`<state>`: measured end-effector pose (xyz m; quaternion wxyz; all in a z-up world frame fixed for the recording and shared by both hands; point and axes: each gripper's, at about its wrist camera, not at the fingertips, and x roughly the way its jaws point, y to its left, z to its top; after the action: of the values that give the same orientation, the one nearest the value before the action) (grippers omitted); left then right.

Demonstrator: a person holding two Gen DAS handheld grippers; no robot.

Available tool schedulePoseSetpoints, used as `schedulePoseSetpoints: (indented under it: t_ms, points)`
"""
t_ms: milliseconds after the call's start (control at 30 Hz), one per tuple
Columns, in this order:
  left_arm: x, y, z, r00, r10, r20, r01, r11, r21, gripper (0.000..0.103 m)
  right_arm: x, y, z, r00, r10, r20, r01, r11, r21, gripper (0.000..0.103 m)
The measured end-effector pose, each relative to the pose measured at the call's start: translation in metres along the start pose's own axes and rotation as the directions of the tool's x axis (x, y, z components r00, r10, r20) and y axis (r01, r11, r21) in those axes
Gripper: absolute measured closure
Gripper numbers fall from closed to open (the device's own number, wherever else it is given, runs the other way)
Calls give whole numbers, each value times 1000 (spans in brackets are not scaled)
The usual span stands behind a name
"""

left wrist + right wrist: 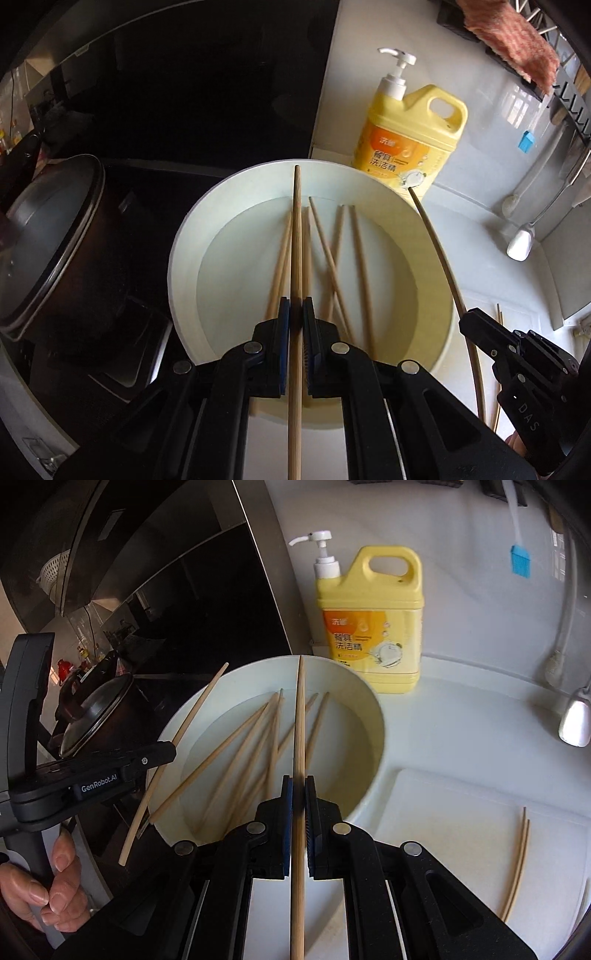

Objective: Organize utensils
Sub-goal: 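Lift both held chopsticks and carry them over the water basin, then open both grippers to drop the chopsticks into the basin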

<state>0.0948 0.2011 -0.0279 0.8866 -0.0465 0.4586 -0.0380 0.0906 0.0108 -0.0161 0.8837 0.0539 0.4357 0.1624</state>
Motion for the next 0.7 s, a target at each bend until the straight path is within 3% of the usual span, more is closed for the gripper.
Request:
schedulePoseSetpoints:
  t_ms: [333, 600, 633, 667, 700]
  points:
    - [55, 21, 21, 991, -60, -122, 66, 997, 47, 95, 63, 17, 20, 997, -39, -60, 44, 996, 82, 97]
    - [80, 19, 25, 984, -83, -157, 93, 994, 59, 95, 89, 23, 27, 993, -55, -102, 65, 994, 93, 97]
    - [81, 19, 26, 984, -82, -159, 92, 994, 57, 90, 92, 23, 27, 992, -53, -116, 64, 994, 93, 97]
    - [83, 19, 27, 982, -89, -165, 98, 994, 50, 77, 94, 22, 27, 990, -51, -132, 64, 993, 95, 96]
    - [82, 20, 28, 981, -97, -168, 106, 994, 41, 56, 95, 22, 27, 989, -60, -139, 74, 993, 96, 87]
